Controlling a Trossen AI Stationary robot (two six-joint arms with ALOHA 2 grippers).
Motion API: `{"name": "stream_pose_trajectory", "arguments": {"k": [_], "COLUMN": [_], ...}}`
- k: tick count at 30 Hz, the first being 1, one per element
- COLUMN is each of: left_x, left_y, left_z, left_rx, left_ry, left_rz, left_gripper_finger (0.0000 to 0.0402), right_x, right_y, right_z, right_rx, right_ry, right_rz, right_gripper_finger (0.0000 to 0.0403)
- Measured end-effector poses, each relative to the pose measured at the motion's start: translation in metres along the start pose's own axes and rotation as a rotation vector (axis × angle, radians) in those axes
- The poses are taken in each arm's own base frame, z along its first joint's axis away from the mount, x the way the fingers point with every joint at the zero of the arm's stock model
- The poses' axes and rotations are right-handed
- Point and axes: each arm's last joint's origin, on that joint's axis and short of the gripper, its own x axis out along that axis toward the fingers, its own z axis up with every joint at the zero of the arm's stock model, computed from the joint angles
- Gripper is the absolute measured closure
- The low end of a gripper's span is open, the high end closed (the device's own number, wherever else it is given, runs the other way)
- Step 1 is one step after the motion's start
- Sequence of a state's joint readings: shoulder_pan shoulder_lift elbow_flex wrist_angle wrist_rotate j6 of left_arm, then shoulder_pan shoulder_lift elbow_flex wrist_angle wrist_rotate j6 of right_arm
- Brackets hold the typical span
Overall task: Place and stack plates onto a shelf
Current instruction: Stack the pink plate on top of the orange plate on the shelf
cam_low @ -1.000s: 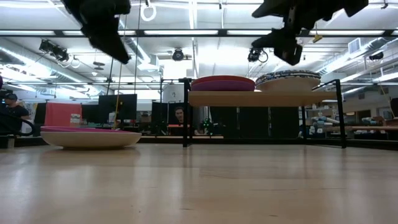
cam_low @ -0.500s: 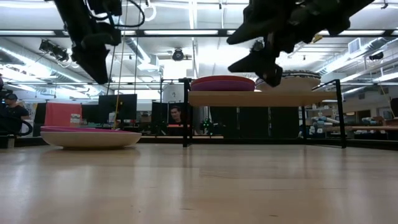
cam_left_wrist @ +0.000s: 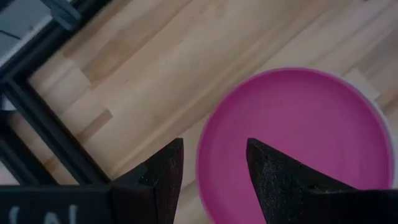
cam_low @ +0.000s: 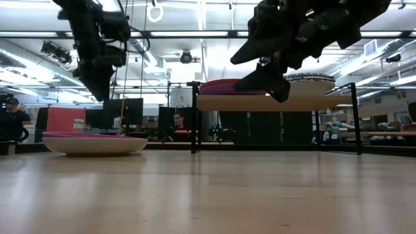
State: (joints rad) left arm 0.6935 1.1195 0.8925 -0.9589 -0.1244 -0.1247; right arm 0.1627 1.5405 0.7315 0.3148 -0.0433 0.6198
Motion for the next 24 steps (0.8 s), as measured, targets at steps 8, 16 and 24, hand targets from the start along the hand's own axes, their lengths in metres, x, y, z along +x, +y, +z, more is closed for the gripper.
{"name": "stream_pose_trajectory", "arguments": {"k": [8,16,24], "left_x": [0.030,0.055,0.073], "left_y": [0.011,0.016,0.014], "left_z": [0.009,0.012,0.013], "left_rx": [0.008,0.005,0.031], "left_ry": [0.133,0.241,0.321], "left_rz": [-0.017,-0.011,-0.033], "left_gripper_finger": [0.0219,0.0219,0.0219], "right_x": [0.002,0.002,0.002], "right_y": [-0.001,-0.001,-0.001], "right_z": [-0.001,-0.002,-0.002], "right_rx": [-0.003,-0.003,-0.003], "right_ry": [0.004,0.006,0.006], "right_rz": [-0.002,-0.002,-0.002], "right_gripper_finger": [0.0167,0.0167,0.0167]}}
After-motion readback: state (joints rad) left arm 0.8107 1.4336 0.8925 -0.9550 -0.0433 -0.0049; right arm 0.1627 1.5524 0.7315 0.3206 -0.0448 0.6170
